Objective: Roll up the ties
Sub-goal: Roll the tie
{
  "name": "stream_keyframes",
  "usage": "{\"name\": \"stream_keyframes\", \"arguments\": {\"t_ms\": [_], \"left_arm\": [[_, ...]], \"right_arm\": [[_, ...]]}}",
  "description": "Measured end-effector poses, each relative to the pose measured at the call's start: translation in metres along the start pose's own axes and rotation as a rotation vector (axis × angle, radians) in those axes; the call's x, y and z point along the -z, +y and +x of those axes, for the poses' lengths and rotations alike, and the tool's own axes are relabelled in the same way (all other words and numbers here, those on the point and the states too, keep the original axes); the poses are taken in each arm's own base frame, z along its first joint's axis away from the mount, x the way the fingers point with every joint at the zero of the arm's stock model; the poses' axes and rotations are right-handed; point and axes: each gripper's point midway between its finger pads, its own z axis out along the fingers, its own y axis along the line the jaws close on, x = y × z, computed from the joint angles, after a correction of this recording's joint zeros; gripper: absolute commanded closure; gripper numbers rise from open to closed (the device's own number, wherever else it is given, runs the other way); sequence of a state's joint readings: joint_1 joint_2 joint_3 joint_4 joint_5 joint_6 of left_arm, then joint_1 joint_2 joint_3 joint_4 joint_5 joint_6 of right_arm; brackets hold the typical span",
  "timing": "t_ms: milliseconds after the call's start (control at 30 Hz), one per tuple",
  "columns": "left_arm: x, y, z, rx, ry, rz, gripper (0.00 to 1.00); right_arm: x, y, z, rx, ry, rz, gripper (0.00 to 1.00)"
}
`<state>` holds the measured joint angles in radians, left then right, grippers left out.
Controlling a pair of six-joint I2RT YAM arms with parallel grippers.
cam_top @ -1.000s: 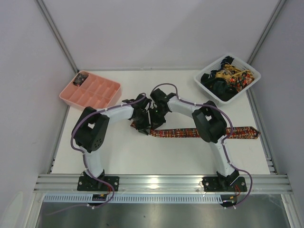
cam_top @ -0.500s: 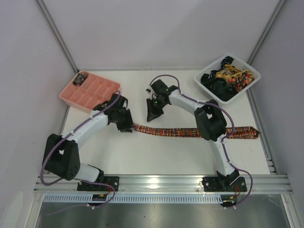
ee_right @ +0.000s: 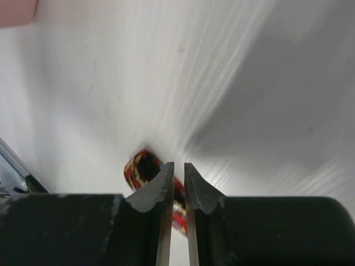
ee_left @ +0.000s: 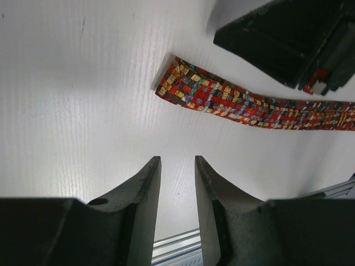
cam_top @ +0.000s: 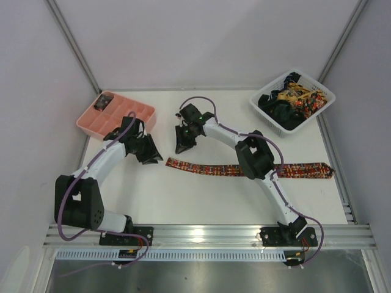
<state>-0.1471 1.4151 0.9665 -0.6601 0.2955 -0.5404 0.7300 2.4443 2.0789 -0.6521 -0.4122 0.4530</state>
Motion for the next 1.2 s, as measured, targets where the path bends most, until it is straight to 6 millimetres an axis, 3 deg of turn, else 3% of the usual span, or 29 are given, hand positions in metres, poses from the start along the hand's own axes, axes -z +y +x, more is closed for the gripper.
{"name": "stream_keyframes", "arguments": {"t_ms": [100, 133, 233, 467, 667, 800, 900, 1033, 1200], "left_arm": [[-0.002, 0.004, 0.005, 0.006, 0.014, -0.009, 0.58], [-0.002, 0.006, 0.007, 0.009, 0.017, -0.012, 0.52], [0.000, 0.009, 0.009, 0.013, 0.014, -0.012, 0.48], [0.003, 0.004, 0.008, -0.032, 0.016, 0.052, 0.46], [-0.010, 0.001, 0.013, -0.057, 0.074, 0.105, 0.46], [-0.027, 0.007, 0.023, -0.042, 0.154, 0.107, 0.46], [-0.038, 0.012, 0.025, -0.041, 0.181, 0.097, 0.47], [-0.051, 0.017, 0.025, -0.038, 0.208, 0.082, 0.50], [-0.060, 0.018, 0.015, -0.059, 0.210, 0.075, 0.53]], "right_arm": [[-0.016, -0.006, -0.004, -0.032, 0.005, -0.013, 0.83], [-0.017, -0.004, -0.004, -0.037, 0.009, -0.026, 0.83], [-0.018, 0.002, 0.000, -0.035, 0.019, -0.041, 0.83], [-0.028, 0.028, 0.032, -0.039, 0.108, -0.147, 0.84], [-0.026, 0.029, 0.032, -0.054, 0.112, -0.159, 0.81], [-0.016, 0.012, 0.018, -0.083, 0.080, -0.116, 0.79], [0.004, 0.003, 0.013, -0.094, 0.059, -0.085, 0.79], [0.037, 0.004, 0.025, -0.108, 0.053, -0.095, 0.81], [0.045, 0.012, 0.045, -0.103, 0.076, -0.142, 0.84]]}}
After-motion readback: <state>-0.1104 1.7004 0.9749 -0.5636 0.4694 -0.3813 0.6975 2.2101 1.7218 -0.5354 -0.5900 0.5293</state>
